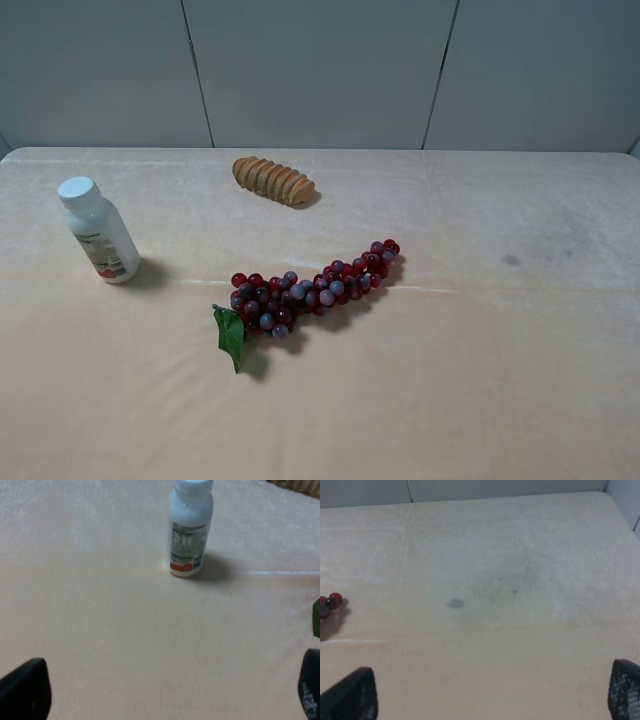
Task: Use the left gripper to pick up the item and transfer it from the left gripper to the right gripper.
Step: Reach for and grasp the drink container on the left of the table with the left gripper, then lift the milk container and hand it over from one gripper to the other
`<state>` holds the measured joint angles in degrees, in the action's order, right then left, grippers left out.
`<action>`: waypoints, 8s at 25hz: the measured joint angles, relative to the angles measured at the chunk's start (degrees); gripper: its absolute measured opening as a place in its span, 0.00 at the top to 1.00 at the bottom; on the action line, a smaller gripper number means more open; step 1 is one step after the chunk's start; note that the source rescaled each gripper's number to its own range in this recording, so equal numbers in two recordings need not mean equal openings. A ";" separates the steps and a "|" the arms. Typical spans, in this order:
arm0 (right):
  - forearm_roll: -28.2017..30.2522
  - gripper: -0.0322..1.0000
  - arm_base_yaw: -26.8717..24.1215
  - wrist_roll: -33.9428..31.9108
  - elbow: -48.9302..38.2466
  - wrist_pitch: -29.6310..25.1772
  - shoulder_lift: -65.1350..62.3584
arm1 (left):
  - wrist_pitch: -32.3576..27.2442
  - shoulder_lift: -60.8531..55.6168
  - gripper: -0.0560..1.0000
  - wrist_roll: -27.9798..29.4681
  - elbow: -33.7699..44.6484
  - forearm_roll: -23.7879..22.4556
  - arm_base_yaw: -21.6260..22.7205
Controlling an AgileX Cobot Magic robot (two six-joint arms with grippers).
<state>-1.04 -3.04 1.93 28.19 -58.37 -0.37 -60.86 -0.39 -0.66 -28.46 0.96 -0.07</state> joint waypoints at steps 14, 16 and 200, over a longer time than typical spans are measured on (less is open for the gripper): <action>0.00 0.00 0.00 0.00 0.00 0.00 0.00 | 0.00 0.00 0.02 0.00 0.00 0.00 0.00; 0.00 0.00 0.00 0.00 0.00 0.00 0.00 | 0.00 0.00 0.02 0.00 0.00 0.00 0.00; -14.84 0.00 36.83 26.97 13.63 31.16 64.70 | 0.30 114.28 0.92 -37.81 -52.78 60.65 -28.94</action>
<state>-15.88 33.78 28.90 41.82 -27.21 64.33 -60.56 113.89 -38.48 -81.24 61.60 -29.01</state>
